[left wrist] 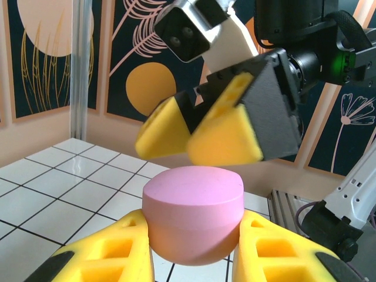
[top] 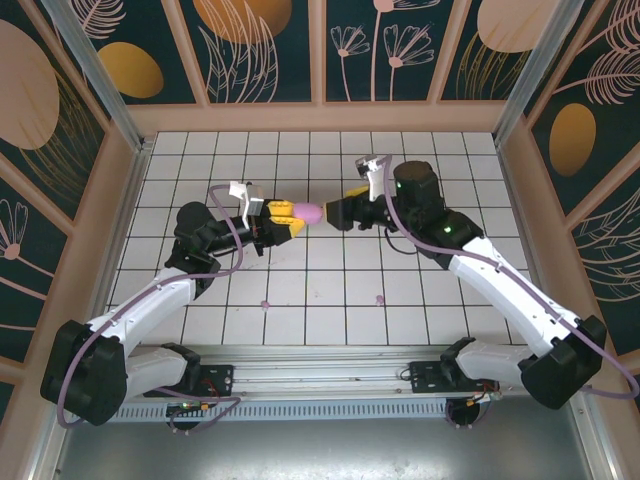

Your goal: Insert wireless bluetooth earbuds into charging case

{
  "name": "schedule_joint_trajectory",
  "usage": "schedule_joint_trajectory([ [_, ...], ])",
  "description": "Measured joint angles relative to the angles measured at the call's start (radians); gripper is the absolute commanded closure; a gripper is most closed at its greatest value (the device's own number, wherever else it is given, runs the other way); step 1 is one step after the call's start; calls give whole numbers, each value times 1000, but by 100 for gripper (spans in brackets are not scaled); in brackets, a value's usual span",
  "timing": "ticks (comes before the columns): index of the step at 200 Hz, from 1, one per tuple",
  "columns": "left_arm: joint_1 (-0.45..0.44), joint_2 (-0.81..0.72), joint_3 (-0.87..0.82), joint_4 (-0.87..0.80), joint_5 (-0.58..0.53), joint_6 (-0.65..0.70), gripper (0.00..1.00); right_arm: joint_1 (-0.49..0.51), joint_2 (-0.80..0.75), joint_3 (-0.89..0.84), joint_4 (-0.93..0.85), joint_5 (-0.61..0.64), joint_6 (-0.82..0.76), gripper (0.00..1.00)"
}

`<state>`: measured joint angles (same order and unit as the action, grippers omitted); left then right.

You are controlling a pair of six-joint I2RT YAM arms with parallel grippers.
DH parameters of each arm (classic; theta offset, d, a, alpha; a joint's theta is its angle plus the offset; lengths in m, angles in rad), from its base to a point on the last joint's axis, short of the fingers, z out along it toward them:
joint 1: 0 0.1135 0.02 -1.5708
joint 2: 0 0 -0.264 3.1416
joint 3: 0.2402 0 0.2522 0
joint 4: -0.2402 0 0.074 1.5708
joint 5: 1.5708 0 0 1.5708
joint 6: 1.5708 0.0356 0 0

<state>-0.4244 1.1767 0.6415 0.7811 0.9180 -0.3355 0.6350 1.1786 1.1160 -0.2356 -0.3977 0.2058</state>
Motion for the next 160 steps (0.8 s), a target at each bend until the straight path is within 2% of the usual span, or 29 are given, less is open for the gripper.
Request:
schedule_joint_trajectory([
  [55, 0, 0, 0, 0, 10, -1, 85, 32, -30, -29, 8, -54, -58, 20],
  [106, 0, 0, 0, -1, 13, -8, 86, 48, 18, -2, 8, -87, -97, 20],
  [160, 8, 0, 0, -1, -6, -18, 89, 45, 54, 47, 1, -70, -94, 20],
])
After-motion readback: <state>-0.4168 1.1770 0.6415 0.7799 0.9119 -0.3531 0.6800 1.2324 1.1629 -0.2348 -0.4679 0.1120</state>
